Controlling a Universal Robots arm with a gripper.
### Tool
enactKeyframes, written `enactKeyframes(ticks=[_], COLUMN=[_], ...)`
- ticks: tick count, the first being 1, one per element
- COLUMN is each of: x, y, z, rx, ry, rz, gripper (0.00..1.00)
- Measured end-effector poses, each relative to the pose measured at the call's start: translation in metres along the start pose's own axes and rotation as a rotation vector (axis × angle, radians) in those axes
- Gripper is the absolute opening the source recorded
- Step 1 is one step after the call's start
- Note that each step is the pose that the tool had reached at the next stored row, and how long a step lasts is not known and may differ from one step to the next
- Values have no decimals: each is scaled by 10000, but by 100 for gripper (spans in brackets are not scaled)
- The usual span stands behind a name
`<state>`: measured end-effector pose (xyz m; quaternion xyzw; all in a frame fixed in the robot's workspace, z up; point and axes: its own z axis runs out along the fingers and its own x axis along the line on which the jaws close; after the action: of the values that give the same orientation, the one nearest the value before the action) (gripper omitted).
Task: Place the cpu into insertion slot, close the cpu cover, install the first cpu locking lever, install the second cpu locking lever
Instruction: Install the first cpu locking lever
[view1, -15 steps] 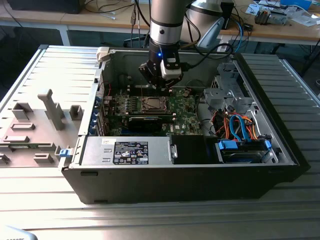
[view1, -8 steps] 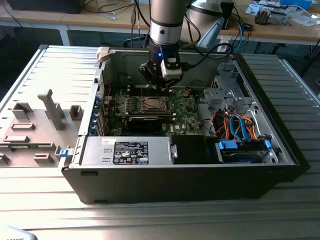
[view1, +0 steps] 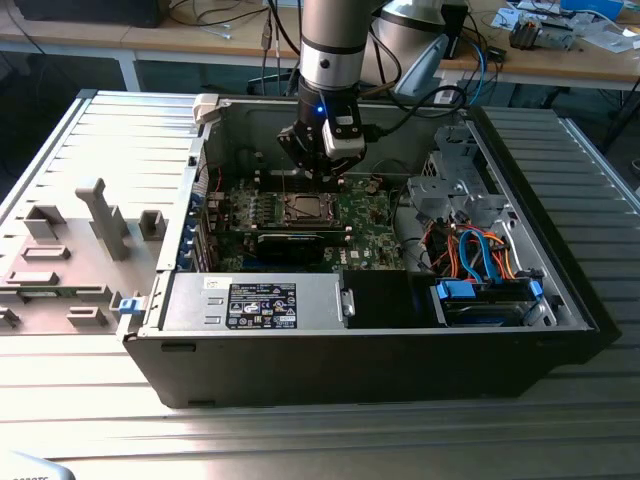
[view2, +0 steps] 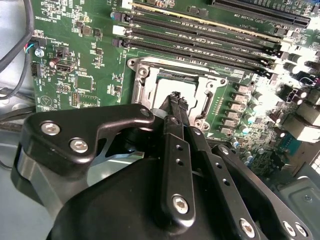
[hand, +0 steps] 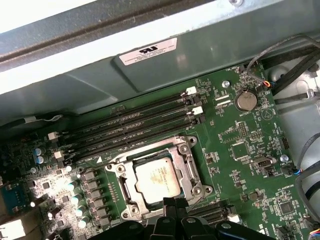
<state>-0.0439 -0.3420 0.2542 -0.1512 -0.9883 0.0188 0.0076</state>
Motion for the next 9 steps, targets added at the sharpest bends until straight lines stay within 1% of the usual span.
enactKeyframes(ticks=[9], x=[0], y=[0], z=[0], rx=[2], ry=[-7], rz=[-169], gripper=[11])
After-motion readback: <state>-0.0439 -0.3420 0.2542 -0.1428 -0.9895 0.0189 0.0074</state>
